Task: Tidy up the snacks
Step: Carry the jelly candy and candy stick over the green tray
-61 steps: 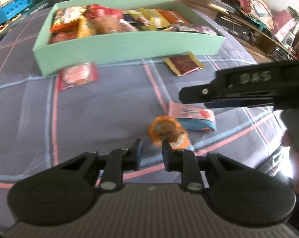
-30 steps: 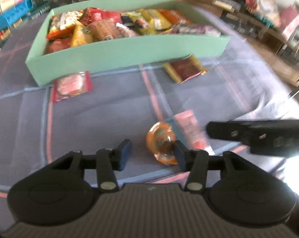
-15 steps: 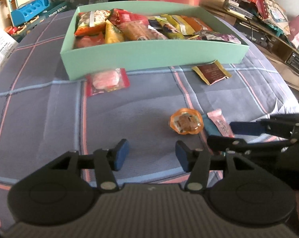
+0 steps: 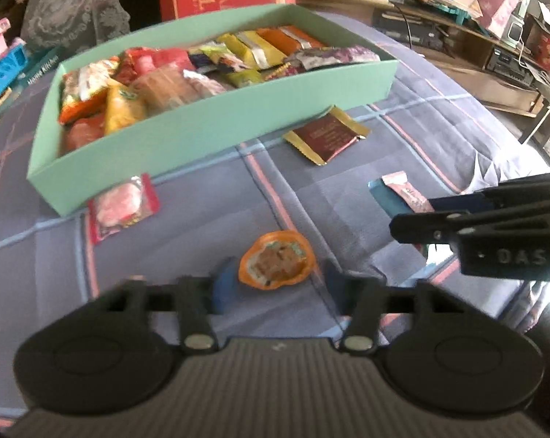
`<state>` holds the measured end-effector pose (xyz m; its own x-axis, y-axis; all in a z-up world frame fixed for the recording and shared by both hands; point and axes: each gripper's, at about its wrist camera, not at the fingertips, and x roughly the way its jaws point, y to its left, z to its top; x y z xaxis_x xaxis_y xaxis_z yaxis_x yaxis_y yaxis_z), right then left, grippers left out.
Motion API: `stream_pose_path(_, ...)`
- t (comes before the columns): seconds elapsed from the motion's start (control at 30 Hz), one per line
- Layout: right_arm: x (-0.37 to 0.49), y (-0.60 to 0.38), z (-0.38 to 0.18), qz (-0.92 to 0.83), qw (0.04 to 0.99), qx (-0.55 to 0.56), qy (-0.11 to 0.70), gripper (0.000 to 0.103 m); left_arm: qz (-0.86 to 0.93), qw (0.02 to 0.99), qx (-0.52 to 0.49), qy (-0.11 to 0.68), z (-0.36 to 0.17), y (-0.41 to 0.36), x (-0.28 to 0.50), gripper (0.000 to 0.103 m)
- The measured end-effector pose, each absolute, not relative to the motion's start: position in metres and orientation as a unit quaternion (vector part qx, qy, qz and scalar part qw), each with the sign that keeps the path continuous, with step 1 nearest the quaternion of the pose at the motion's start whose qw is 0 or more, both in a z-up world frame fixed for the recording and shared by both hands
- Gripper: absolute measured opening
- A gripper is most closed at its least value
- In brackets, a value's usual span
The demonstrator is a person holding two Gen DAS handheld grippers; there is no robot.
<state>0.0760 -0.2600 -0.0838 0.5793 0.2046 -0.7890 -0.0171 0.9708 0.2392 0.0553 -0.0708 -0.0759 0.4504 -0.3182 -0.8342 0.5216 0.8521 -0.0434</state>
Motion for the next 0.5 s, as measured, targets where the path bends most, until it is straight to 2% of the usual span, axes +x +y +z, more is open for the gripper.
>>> stream_pose_path(0.2,0.078,-0.266,-0.081,0.075,0.88,0.13,0.451,0.031,-0.236,0.854,0.096,0.453,-0.072,-0.066,0.051,0.039)
stream_pose_path(0.5,0.097,-0.263,-0.054,0.099,0.889,0.145,0.423,0.031,-0.214,0.88,0.065,0.418,-0.028,-0.047,0.067,0.04)
